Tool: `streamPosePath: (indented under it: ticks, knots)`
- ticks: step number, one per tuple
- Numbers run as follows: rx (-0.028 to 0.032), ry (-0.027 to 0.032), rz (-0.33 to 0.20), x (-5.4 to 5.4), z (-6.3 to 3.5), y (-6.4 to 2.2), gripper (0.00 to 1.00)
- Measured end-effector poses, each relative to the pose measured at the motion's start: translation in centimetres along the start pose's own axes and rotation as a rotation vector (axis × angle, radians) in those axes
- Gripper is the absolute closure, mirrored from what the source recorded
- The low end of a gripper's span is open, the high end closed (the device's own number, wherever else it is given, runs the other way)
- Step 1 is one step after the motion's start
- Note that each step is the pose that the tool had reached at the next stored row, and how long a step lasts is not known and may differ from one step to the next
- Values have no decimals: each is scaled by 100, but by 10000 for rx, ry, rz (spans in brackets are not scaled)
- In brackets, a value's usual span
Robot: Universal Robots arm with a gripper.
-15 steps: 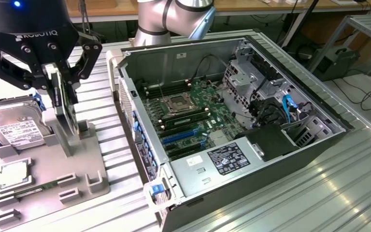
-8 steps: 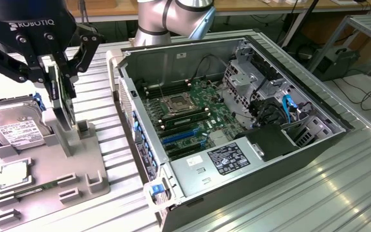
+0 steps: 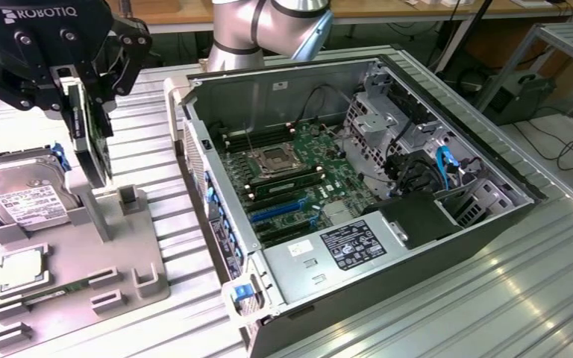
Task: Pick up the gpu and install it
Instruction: 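Pick up the gpu and move the gpu toward the slot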
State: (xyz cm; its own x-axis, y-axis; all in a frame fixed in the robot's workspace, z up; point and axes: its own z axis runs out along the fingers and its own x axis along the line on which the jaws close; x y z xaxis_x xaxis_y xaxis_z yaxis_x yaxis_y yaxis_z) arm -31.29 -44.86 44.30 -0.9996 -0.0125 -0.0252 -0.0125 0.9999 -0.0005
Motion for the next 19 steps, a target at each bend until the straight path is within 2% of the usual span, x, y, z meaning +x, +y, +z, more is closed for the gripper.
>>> streamPosePath:
  ticks: [7,19]
  knots:
    - [0,0,0,-130,4,-2,72]
    - [0,0,0,-249,10,-3,72]
